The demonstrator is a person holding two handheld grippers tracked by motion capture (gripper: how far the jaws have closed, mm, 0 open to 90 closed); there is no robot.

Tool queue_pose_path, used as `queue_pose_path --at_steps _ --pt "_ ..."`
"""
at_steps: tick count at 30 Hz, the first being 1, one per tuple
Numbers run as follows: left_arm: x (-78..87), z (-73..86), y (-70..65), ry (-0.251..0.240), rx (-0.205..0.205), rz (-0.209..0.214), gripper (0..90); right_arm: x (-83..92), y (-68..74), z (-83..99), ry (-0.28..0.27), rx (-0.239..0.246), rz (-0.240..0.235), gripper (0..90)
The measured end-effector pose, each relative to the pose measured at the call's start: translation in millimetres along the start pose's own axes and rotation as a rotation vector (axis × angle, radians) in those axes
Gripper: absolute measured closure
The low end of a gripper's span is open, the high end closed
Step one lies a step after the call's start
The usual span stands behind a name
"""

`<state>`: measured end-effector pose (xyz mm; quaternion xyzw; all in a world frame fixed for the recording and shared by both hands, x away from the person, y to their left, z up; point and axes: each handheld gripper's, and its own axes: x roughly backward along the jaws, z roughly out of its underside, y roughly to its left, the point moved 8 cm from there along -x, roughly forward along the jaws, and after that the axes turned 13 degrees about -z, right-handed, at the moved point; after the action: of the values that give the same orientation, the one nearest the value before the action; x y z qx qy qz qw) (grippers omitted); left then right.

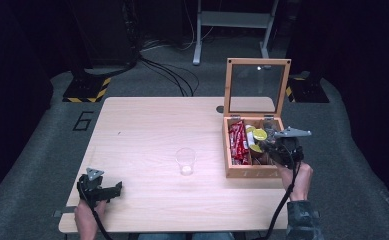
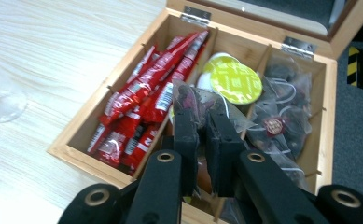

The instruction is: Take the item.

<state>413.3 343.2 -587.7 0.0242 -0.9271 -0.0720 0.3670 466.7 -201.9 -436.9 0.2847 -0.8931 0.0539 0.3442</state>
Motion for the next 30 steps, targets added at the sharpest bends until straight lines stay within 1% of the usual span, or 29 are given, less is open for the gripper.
queue_pose_path --at_steps 4,7,8,10,11,12,13,14,15,16,17,20,22,24,26,28,29,30 --pt "0.0 0.0 0.0 0.0 0.0 0.0 0.5 -1.3 11.9 -7.0 -0.019 0.012 -0.026 83.6" --pt "0.0 0.0 0.0 0.0 0.0 0.0 0.5 -3.1 20.3 -9.9 -0.014 0.039 -0.039 83.7" --pt "0.0 0.0 0.0 0.0 0.0 0.0 0.5 -3.1 20.3 -9.9 -0.014 0.039 -0.039 83.7" --pt "0.0 0.0 0.1 0.0 -0.001 0.0 0.5 -4.3 26.4 -12.7 -0.016 0.052 -0.048 83.7" --pt "0.0 0.0 0.0 0.0 0.0 0.0 0.5 -5.2 32.4 -16.0 -0.022 0.06 -0.057 83.8" --pt "0.0 0.0 0.0 0.0 0.0 0.0 0.5 -5.2 32.4 -16.0 -0.022 0.06 -0.057 83.8" --pt "0.0 0.0 0.0 0.0 0.0 0.0 0.5 -6.3 37.9 -19.2 -0.028 0.073 -0.067 83.8" --pt "0.0 0.0 0.0 0.0 0.0 0.0 0.5 -6.3 37.9 -19.2 -0.028 0.073 -0.067 83.8" --pt "0.0 0.0 0.0 0.0 0.0 0.0 0.5 -7.8 43.3 -21.8 -0.031 0.082 -0.077 83.8" --pt "0.0 0.0 0.0 0.0 0.0 0.0 0.5 -7.8 43.3 -21.8 -0.031 0.082 -0.077 83.8" --pt "0.0 0.0 0.0 -0.001 0.0 0.0 0.5 -8.7 46.5 -22.6 -0.033 0.082 -0.083 83.8" --pt "0.0 0.0 0.0 0.0 0.0 0.0 0.5 -11.9 55.1 -25.2 -0.026 0.106 -0.097 83.9" --pt "0.0 0.0 0.0 0.0 0.0 0.0 0.5 -13.9 59.5 -27.0 -0.033 0.104 -0.107 84.0" --pt "0.0 0.0 0.1 0.0 0.0 0.0 0.5 -14.5 61.2 -27.5 -0.028 0.11 -0.111 84.0" --pt "0.0 0.0 0.0 0.0 0.0 0.0 0.5 -17.2 68.0 -30.8 -0.039 0.124 -0.128 84.0" --pt "0.0 0.0 0.0 0.0 0.0 0.0 0.5 -18.5 73.2 -32.4 -0.041 0.126 -0.135 84.1" --pt "0.0 0.0 0.0 0.0 0.0 0.0 0.5 -18.5 73.2 -32.4 -0.041 0.126 -0.135 84.1" --pt "0.0 0.0 0.0 0.0 0.0 0.0 0.5 -20.3 78.0 -34.0 -0.04 0.139 -0.144 84.0"
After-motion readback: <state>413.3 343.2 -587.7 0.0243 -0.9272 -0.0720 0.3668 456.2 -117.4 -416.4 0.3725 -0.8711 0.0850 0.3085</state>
